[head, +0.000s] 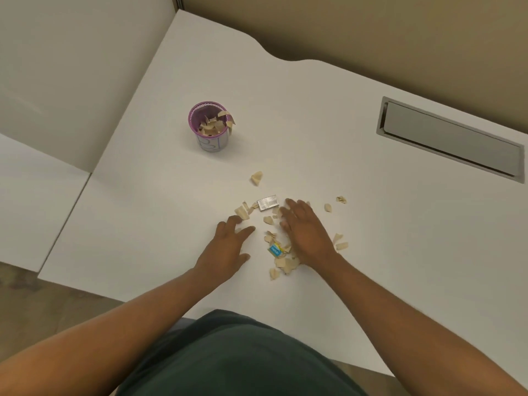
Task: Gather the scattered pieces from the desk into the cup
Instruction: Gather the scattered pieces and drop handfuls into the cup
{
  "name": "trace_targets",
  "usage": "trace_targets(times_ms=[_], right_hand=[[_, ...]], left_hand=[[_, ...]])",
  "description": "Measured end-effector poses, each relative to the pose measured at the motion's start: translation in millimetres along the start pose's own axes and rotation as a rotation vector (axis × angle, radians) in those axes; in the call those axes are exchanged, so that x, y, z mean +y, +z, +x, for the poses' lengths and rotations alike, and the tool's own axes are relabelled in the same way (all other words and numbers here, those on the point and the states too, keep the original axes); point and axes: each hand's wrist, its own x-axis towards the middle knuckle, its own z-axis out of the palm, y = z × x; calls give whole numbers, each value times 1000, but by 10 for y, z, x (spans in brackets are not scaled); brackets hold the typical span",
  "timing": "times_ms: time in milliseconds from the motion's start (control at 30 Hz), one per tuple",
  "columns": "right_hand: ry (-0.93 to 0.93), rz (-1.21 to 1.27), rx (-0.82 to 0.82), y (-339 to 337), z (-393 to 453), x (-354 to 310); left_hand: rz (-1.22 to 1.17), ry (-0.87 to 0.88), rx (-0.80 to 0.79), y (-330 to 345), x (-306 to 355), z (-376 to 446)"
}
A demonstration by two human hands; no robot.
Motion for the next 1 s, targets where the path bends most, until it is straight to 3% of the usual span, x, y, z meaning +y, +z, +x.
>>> trace_targets(times_ms=[100, 200, 300, 400, 667, 767, 867, 1000], right_hand=[[-5, 100, 1, 1, -283, 53], [129, 235, 85, -90, -545, 147], [305, 348, -11, -105, -760, 132], [368, 430, -121, 31, -839, 24], [336, 651, 88, 111, -406, -195], [276, 590, 85, -9, -239, -101], [197, 289, 104, -127, -182, 13], [95, 142, -44, -140, -161, 19]], left_hand=[[-153, 30, -5, -27, 62, 47], [-194, 84, 54, -74, 24, 20], [9, 14, 105, -99, -63, -57], [147, -57, 42, -59, -82, -91], [-76, 55, -74, 49, 233, 273], [-80, 127, -93, -9, 308, 443], [-11, 179, -68, -58, 265, 521], [118, 245, -152, -97, 222, 549]])
